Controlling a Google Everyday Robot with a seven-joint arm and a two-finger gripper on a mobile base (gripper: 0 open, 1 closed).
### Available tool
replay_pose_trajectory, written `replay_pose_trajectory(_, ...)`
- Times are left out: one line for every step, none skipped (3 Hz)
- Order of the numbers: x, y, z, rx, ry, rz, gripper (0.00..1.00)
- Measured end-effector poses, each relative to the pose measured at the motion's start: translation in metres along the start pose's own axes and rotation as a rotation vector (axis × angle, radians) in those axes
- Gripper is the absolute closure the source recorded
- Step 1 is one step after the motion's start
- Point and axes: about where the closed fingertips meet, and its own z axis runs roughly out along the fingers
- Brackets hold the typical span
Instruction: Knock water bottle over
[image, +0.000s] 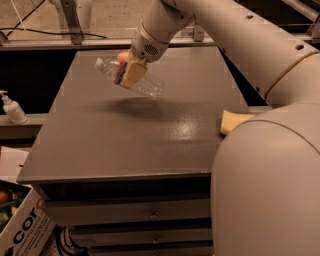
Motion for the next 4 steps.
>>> replay_pose_trajectory(0.018,0.01,0.003,-0.026,0.066,-0.017,1.0)
replay_pose_trajectory(0.025,0.016,0.005,-0.044,0.099,-0.044,0.83)
replay_pose_trajectory(0.027,0.023,0.009,-0.07,0.115,-0.074,0.59)
replay_pose_trajectory(0.027,0.028,0.013,-0.086,0.12,-0.096,0.36)
